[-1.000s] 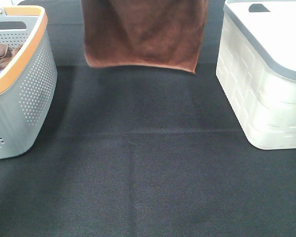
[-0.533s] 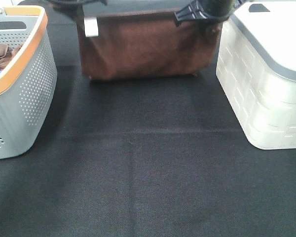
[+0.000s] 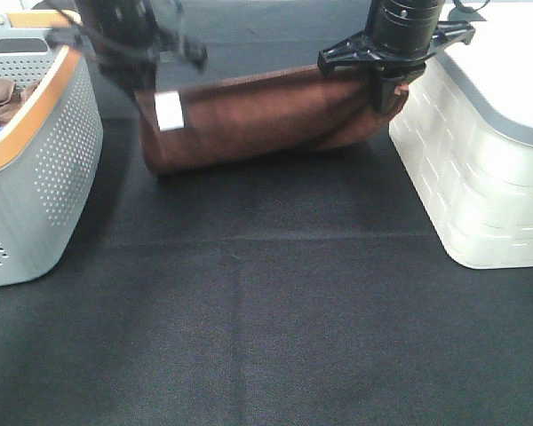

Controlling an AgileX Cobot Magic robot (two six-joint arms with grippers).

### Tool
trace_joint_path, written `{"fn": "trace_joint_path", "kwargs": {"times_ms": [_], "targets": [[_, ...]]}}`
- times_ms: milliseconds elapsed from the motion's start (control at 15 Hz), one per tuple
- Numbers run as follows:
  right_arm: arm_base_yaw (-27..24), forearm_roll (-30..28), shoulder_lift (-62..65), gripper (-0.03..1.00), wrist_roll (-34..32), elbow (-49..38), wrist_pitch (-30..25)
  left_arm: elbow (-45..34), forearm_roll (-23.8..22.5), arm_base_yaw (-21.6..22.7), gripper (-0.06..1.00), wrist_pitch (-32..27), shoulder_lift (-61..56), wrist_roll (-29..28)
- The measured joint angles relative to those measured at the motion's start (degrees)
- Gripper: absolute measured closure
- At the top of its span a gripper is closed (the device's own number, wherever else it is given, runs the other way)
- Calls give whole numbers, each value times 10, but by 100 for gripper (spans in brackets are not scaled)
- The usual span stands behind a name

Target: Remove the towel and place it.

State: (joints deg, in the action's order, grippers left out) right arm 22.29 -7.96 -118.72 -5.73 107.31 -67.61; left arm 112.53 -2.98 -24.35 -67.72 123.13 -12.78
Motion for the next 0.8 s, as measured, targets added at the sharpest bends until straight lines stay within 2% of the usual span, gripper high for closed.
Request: {"fn": "trace_joint_path", "kwargs": {"times_ms": [200,467,800], "targets": [[14,11,0,97,2,-2,-15,-69,-22,-32,94,-9,0,0],[29,17,0,97,1,-73,-19,-81,-37,-35,94,-13,0,2],[42,34,1,97,-1,-174,-21,-81,5,-35,94,-14,0,26]]}}
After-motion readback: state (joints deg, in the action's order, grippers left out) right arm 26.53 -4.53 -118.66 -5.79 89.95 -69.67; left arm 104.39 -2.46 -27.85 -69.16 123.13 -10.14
